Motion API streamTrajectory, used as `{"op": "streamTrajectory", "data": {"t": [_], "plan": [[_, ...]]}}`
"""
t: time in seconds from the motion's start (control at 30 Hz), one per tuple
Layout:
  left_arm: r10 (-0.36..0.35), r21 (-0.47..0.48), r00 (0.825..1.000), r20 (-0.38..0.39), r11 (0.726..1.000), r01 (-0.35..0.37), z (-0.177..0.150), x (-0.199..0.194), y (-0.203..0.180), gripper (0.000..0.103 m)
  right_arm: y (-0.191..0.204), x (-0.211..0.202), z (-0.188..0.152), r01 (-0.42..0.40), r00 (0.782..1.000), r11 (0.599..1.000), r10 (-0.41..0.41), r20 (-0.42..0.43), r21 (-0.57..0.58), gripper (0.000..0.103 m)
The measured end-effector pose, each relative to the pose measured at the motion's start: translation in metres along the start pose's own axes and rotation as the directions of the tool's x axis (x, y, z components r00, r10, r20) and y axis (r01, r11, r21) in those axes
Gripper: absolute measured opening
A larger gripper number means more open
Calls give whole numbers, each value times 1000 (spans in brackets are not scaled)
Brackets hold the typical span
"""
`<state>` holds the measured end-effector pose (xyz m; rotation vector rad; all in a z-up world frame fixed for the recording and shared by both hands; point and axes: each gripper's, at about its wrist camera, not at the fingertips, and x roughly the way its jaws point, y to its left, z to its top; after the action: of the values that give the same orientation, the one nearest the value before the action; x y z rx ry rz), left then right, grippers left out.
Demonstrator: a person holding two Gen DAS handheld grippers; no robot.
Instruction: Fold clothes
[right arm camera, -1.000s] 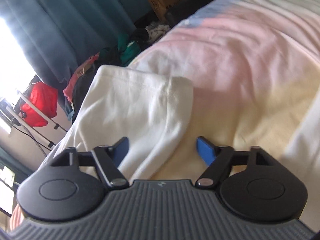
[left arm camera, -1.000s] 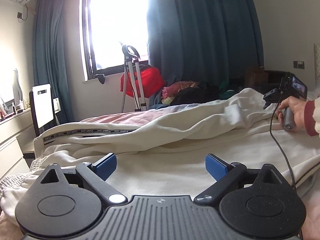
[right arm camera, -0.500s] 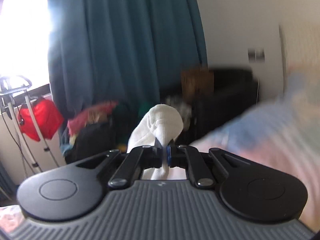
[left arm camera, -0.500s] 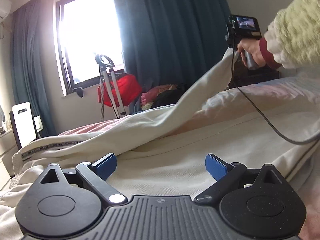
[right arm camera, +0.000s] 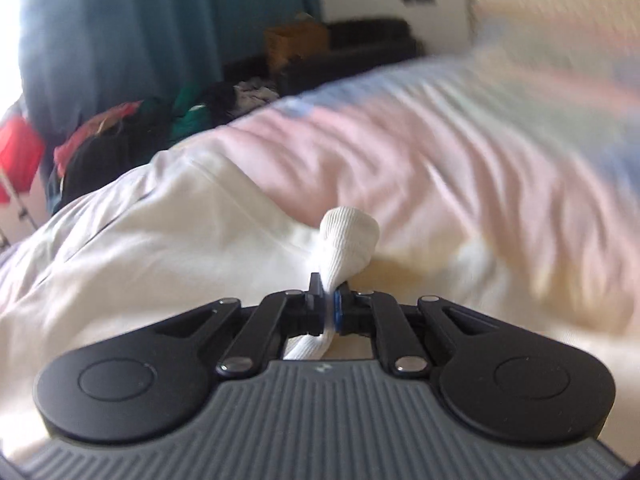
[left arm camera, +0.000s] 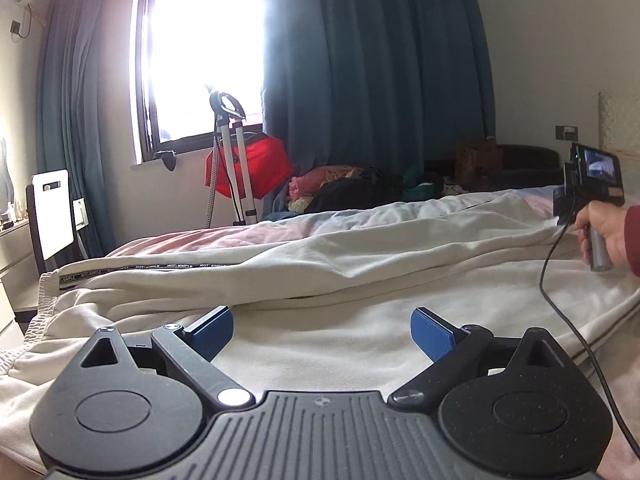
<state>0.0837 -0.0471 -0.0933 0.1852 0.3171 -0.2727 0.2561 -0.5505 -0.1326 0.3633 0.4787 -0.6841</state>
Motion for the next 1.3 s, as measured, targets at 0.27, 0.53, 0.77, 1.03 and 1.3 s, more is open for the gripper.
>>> {"op": "streamTrajectory", "data": {"t": [0.27,0.53,0.77,1.03,1.3], "plan": [[2,-65,1000,-16,998,-3,8,5,16,97,-24,-23,0,49,996,999,-48,70,-12,8],[29,-65,999,-17,997,-30,4,6,24,97,-28,-31,-18,-27,999,999,26,-29,-38,70],[7,-101,1000,10,995,-6,15,-15,28,97,17,-159,-7,-288,942,924,320,97,-253,101],[52,-93,998,26,994,-49,15,-47,31,97,38,-254,-43,-435,879,836,474,41,-334,101],[159,-187,987,11,970,-155,17,-81,75,98,48,-319,-76,-525,829,763,559,-23,-378,101]]}}
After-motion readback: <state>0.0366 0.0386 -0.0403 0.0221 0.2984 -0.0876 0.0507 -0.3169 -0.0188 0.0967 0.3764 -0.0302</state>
